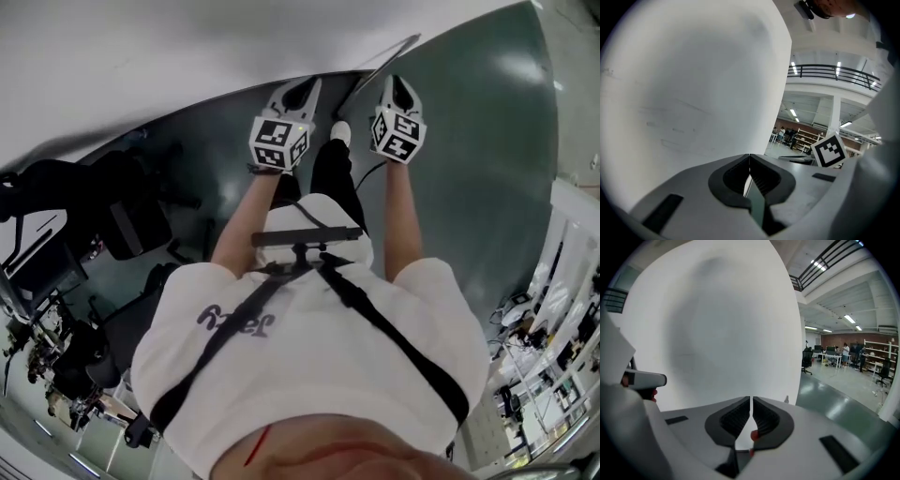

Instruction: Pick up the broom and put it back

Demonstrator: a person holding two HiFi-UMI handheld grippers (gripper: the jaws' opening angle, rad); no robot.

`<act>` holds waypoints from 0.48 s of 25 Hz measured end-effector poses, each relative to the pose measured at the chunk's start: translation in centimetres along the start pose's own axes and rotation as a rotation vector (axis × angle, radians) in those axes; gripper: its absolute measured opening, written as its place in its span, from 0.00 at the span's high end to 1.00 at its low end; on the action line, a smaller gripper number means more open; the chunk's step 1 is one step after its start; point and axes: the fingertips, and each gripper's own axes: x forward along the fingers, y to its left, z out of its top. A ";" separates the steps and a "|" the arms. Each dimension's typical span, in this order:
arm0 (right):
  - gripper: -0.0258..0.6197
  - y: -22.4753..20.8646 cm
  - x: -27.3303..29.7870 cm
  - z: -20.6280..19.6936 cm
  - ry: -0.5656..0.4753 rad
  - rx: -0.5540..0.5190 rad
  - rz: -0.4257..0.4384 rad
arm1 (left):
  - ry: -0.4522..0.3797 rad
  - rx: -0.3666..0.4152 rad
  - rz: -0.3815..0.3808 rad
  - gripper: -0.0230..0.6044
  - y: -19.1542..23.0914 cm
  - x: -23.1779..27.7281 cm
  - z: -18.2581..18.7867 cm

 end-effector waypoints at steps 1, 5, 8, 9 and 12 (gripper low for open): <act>0.93 1.4 -1.1 1.1 -0.020 -0.004 0.015 | -0.020 -0.003 0.002 0.94 0.1 -1.0 0.9; 0.95 6.2 -4.7 5.3 -0.092 0.029 0.083 | -0.081 0.015 0.002 0.94 0.0 -4.6 4.3; 0.95 10.9 -7.9 8.9 -0.162 0.119 0.173 | -0.119 0.049 -0.002 0.94 0.3 -7.6 6.5; 0.95 12.6 -9.2 10.1 -0.184 0.134 0.203 | -0.136 0.063 0.009 0.94 0.4 -9.0 7.5; 0.95 17.0 -12.7 12.2 -0.221 0.150 0.290 | -0.193 0.075 0.058 0.94 0.1 -13.2 10.3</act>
